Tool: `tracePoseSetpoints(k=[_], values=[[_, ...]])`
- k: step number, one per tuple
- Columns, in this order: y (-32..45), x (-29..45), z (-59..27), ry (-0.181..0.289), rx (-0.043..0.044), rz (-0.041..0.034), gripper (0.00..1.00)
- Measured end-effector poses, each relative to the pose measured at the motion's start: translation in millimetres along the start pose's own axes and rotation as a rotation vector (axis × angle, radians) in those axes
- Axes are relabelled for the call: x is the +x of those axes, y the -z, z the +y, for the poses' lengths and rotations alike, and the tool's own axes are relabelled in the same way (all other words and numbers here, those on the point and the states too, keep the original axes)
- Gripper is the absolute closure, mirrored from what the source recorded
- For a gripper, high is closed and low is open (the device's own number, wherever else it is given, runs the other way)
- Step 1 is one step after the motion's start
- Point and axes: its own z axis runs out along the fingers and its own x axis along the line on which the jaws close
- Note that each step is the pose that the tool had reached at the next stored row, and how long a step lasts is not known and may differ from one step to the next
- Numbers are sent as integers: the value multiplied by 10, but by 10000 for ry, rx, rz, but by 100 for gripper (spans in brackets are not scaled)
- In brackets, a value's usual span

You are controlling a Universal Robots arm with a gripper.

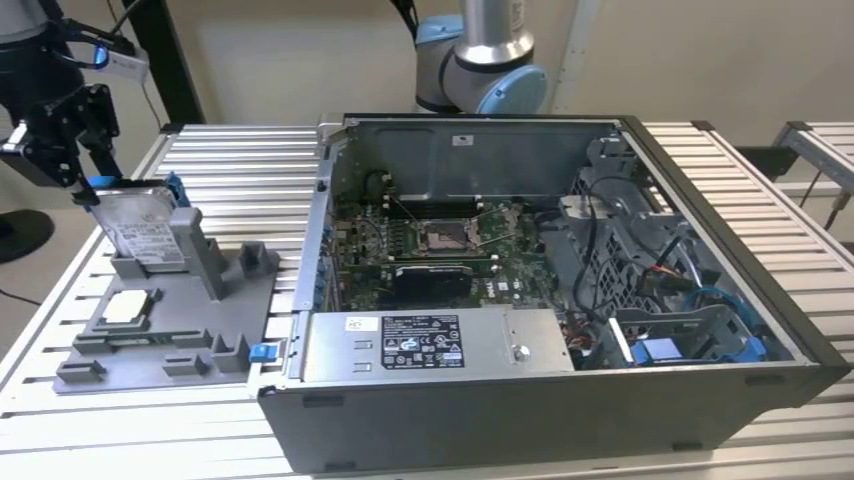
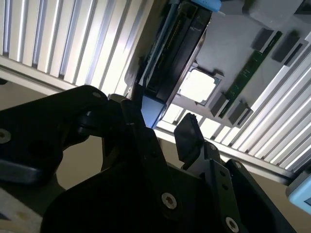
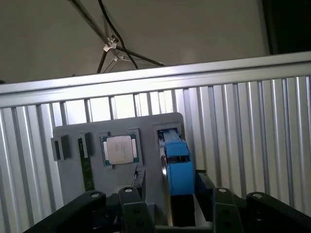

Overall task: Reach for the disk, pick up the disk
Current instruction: 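Pick up the disk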

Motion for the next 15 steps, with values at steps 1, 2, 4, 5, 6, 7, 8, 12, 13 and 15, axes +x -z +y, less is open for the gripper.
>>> tracePoseSetpoints(k=[1,2,4,5,6,7,8,12,13,15], values=[[-18,0,0,32,1,-1,0],[-35,0,-1,67,0,-3,0],[-70,-1,-1,130,-1,-6,0],[-87,-1,-2,158,-2,-7,0],[-103,-2,-2,187,-3,-9,0],[-120,-2,-3,216,-3,-11,0],[-137,-3,-4,246,-3,-13,0],[-204,-5,-6,355,-5,-20,0],[-222,-6,-7,383,-6,-22,0],[-256,-7,-9,436,-6,-26,0]])
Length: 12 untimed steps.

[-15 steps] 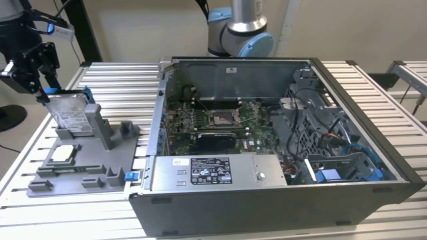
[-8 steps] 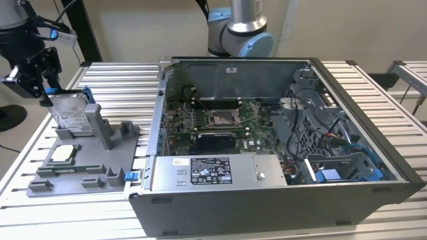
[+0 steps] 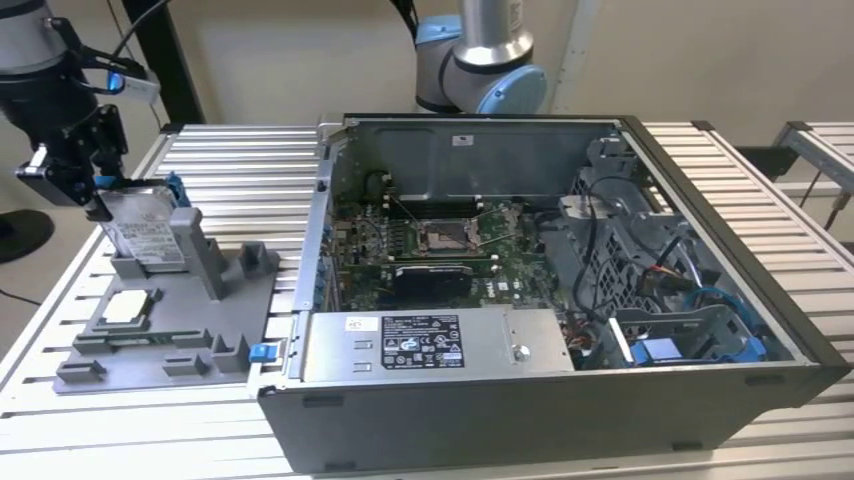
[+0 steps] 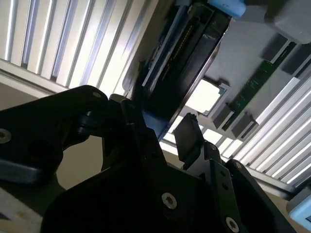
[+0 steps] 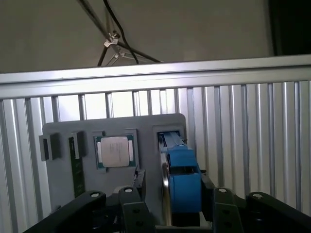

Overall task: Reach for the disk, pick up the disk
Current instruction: 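Pick up the disk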

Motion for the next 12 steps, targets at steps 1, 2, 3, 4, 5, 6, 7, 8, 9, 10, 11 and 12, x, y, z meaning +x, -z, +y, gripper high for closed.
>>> tracePoseSetpoints(k=[1,2,3,4,5,6,7,8,9,10,11,12], values=[[-16,-1,-1,27,0,-3,0],[-33,-1,-1,59,0,-5,0],[-49,-3,-2,90,0,-8,0],[-64,-4,-2,122,-1,-11,0],[-81,-5,-3,156,-1,-15,0],[-95,-6,-3,188,-1,-20,0],[-109,-7,-4,221,-1,-25,0],[-123,-9,-5,254,-1,-32,0],[-137,-11,-6,289,-1,-39,0],[-149,-13,-7,324,0,-49,0],[-161,-15,-8,359,1,-60,0],[-171,-17,-9,390,-1,-73,0]])
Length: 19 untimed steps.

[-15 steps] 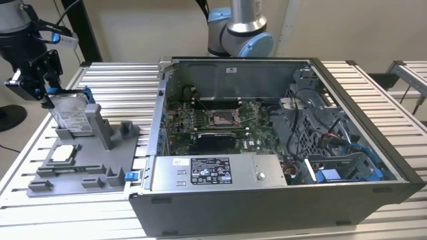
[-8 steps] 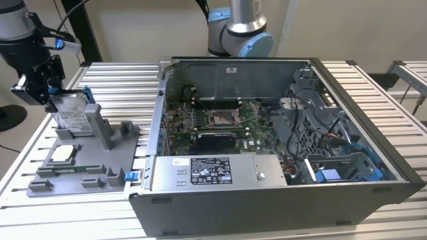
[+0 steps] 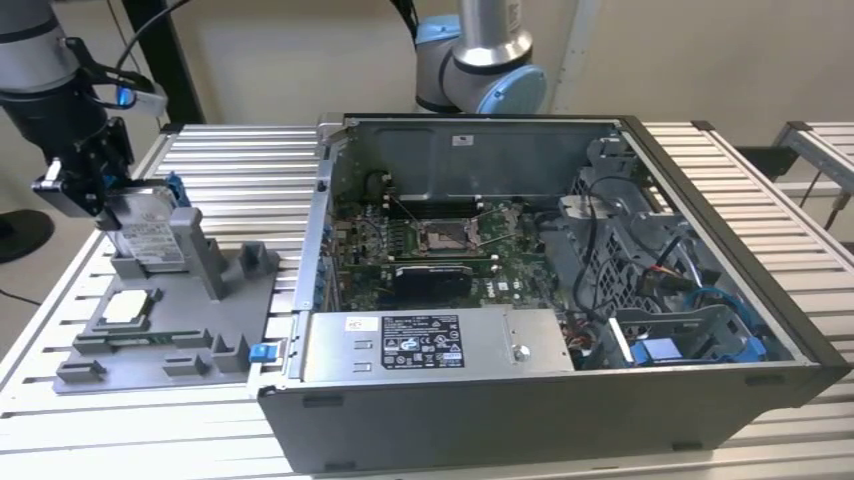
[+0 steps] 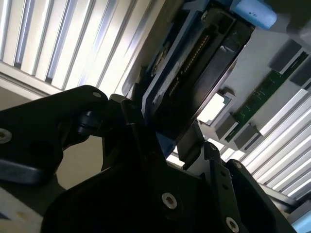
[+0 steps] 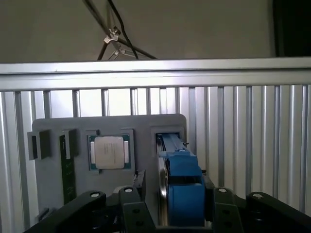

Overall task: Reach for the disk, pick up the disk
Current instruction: 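Pick up the disk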

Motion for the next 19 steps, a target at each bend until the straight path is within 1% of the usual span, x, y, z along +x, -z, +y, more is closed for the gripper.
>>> tracePoseSetpoints(k=[4,9,10,14,15,19], values=[[-52,-8,-2,69,-3,-63,0],[-132,-10,-3,70,-3,-96,0],[-141,-11,-3,70,-4,-109,0],[-141,-10,-3,70,-7,-109,0],[-143,-10,-3,70,-5,-111,100],[-143,-10,-3,71,-5,-110,100]])
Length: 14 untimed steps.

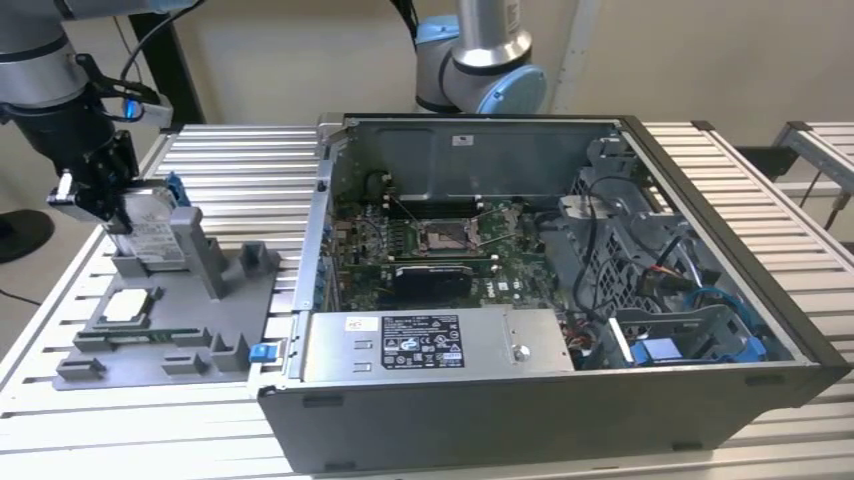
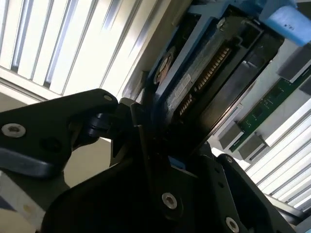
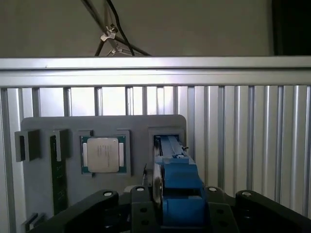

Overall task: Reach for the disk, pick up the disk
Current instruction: 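Pick up the disk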

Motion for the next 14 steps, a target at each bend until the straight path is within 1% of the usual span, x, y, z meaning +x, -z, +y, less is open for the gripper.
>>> tracePoseSetpoints(k=[14], values=[[-8,0,0,-1,0,0,100]])
